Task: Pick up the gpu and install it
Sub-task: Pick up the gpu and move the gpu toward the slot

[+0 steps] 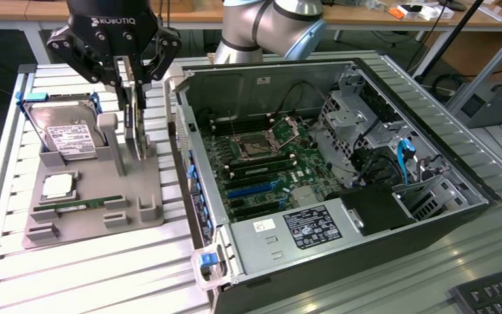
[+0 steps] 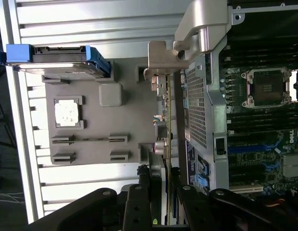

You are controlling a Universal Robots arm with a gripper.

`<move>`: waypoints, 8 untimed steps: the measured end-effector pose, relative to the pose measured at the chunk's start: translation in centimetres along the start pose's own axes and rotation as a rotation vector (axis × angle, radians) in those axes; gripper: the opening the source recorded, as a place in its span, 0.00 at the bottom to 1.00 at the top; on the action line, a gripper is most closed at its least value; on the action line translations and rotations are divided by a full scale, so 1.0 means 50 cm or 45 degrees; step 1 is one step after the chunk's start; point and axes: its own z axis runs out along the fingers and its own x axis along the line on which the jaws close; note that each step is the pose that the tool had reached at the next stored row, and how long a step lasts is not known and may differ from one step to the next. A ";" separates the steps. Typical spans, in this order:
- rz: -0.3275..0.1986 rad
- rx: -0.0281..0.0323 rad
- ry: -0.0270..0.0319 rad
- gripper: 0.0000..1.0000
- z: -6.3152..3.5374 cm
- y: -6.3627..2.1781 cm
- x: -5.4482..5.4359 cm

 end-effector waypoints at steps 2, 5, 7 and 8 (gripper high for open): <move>0.000 0.0001 0.0000 0.27 0.000 0.000 -0.005; 0.000 0.0004 -0.0001 0.27 0.000 0.001 -0.014; 0.000 0.0005 0.0000 0.27 0.001 0.001 -0.019; 0.000 0.0006 -0.0001 0.27 0.001 0.002 -0.023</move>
